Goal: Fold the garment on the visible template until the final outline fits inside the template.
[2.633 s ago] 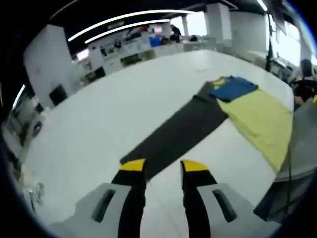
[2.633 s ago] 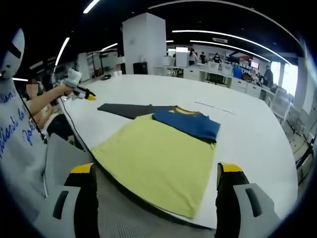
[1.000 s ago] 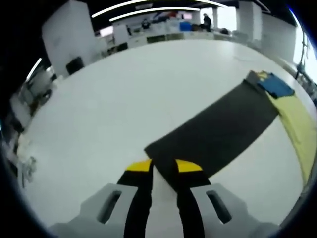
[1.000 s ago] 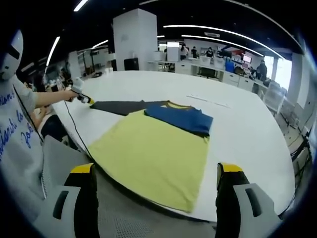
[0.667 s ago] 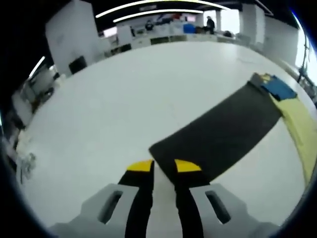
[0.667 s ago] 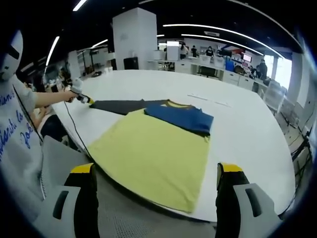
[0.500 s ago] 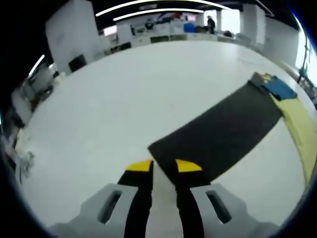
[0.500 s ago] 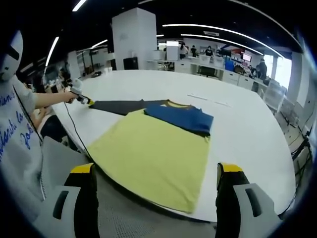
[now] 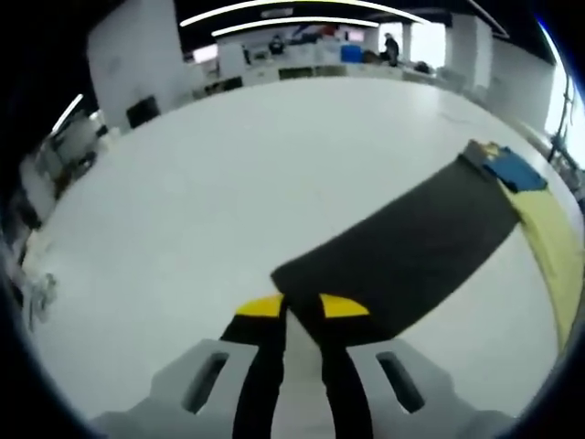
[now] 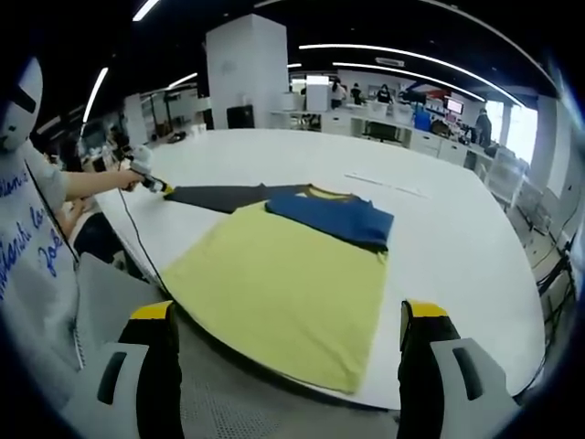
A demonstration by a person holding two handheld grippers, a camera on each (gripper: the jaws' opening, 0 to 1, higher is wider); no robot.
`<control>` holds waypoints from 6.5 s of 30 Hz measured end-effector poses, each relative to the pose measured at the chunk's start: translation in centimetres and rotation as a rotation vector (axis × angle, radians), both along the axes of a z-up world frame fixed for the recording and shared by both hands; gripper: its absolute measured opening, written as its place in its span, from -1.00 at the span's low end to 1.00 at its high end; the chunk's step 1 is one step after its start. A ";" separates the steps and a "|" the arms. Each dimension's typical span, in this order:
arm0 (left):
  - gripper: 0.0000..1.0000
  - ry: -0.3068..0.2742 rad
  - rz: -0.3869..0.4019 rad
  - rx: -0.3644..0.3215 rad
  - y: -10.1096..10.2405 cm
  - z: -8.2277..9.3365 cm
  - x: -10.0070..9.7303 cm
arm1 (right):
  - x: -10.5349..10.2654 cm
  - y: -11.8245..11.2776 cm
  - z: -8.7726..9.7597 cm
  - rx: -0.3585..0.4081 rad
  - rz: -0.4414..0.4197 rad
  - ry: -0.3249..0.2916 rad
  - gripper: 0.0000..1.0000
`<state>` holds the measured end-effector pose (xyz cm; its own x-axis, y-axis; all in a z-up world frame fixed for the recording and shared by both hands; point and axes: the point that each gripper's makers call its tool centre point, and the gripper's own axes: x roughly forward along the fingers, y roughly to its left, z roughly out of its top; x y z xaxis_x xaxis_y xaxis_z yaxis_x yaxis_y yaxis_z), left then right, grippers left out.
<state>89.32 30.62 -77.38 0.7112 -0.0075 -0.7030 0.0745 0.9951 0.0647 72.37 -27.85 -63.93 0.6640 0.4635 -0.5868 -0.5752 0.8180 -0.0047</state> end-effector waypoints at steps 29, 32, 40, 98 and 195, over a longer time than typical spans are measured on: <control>-0.89 0.027 0.008 -0.130 -0.7 -0.4 0.0 | -0.1 0.7 -0.7 -0.005 0.023 0.013 0.99; -0.99 0.043 0.020 -0.163 -1.4 -0.4 -0.1 | -0.1 0.6 -0.7 0.003 0.020 0.016 0.99; -0.99 0.052 0.013 -0.122 -1.2 -0.1 -0.3 | -0.1 0.5 -0.6 0.009 0.020 0.007 0.99; -1.00 -0.368 0.008 -0.250 -8.4 16.6 -1.4 | -0.9 -0.5 0.8 0.002 0.105 -0.080 1.00; -1.00 -0.177 -0.491 -0.487 -53.3 12.9 12.8 | -1.8 -6.0 0.9 0.124 0.091 -0.030 1.00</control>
